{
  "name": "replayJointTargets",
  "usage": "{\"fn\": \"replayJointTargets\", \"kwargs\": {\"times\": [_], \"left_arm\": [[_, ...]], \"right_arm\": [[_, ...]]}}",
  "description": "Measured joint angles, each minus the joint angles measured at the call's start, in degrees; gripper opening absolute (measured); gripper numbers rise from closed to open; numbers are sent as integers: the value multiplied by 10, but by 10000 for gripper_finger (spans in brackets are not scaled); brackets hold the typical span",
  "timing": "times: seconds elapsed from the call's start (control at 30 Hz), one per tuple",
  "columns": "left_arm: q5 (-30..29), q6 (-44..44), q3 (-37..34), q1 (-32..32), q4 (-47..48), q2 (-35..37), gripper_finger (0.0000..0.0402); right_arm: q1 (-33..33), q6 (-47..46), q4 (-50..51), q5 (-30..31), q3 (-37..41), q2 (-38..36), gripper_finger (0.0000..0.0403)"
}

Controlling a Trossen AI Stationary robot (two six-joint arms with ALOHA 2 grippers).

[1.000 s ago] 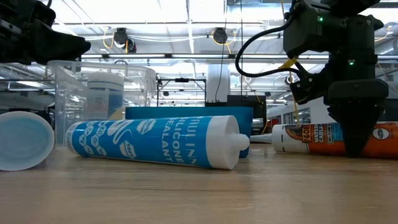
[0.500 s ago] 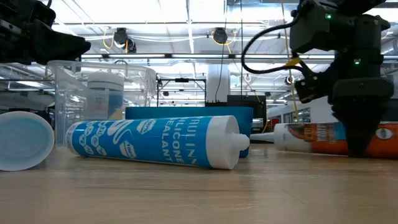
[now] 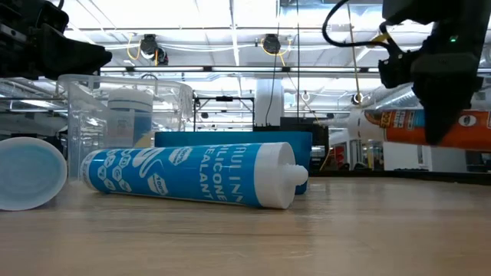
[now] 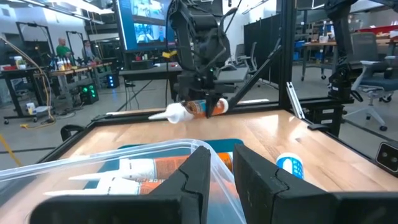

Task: Pick & place silicon tubes, Sealant and Lysol wipes
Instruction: Put the orange sealant into the blue bin

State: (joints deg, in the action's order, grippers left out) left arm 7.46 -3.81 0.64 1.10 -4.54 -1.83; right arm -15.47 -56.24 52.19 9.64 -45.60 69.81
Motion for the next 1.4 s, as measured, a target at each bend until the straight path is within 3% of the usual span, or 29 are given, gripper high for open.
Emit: {"fn": "replayJointTargets", "kwargs": {"times": [0.9, 1.13, 1.3, 1.4], "left_arm": [[0, 0, 0, 0, 0, 0, 76], [0, 0, 0, 0, 0, 0, 76], [0, 0, 0, 0, 0, 0, 76], [0, 0, 0, 0, 0, 0, 76]], "right_arm": [[0, 30, 48, 108, -1, -116, 198], [-17, 72, 29, 206, -1, -143, 198], [-41, 129, -27, 281, -1, -152, 197], [-62, 186, -95, 357, 10, -159, 197]]}}
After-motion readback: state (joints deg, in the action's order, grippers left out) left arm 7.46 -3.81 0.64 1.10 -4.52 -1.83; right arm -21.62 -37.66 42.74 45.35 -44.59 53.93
